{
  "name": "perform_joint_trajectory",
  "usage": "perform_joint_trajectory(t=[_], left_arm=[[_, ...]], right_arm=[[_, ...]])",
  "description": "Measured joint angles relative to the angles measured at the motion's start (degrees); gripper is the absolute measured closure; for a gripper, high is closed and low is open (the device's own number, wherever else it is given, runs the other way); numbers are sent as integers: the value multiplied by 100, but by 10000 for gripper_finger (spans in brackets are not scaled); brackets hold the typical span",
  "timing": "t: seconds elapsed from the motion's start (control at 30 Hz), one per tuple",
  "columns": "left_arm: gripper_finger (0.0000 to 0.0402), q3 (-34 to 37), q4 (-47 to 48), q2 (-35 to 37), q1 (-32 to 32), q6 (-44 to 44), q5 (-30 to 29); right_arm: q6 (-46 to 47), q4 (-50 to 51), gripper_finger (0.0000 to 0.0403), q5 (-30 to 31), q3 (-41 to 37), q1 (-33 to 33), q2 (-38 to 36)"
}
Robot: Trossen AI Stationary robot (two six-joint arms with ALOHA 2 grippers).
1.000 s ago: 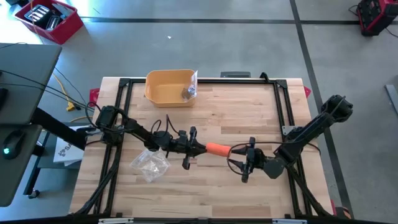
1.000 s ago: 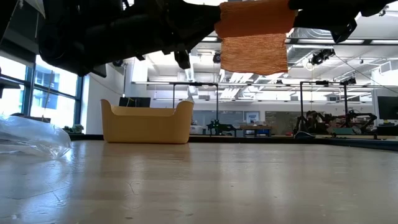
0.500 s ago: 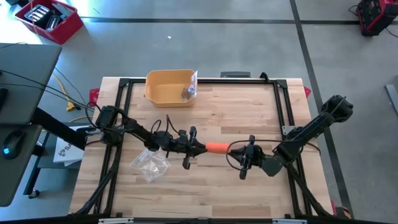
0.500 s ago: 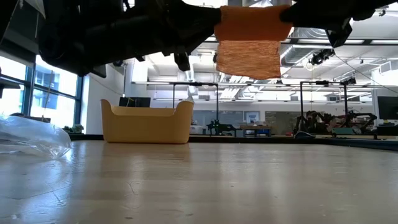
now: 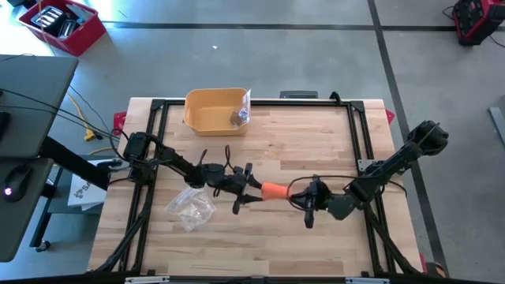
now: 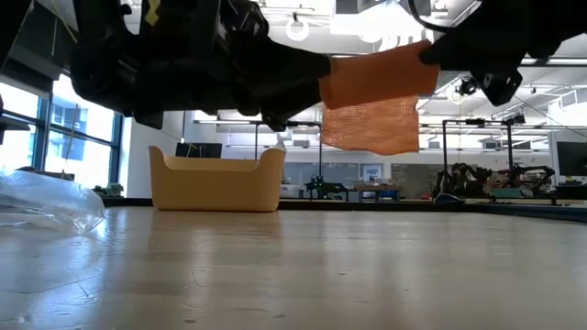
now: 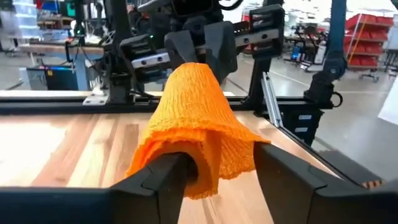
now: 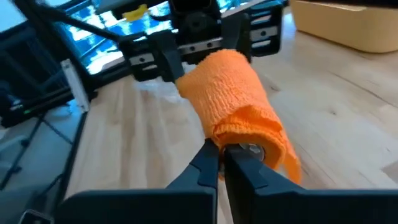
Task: Roll bandage
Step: Roll the orange bandage
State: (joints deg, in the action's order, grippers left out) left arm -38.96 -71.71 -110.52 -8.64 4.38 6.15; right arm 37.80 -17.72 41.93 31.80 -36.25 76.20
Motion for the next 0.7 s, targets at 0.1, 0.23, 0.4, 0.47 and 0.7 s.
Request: perform_joint_trajectory(t=[0.1,0.23,0.4,0.47,0.7], left_arm=[[211,0,48,78,2,-232,62],[207,-4,64,264,2,-413,68],[206,-2,406,542,2,-705,119],[206,-2,726,707,22,-800,103],[206,0,840,903,23,-800,-141]], right_arm=[[-78,-13,402,-137,-5,59,-213],[-363,-9,402,-139,-5,112,-600],[-449,69,403,-143,-5,285,-887],[-357,63,403,-136,-5,361,-915],[-337,-93,402,-145,-5,521,-917]])
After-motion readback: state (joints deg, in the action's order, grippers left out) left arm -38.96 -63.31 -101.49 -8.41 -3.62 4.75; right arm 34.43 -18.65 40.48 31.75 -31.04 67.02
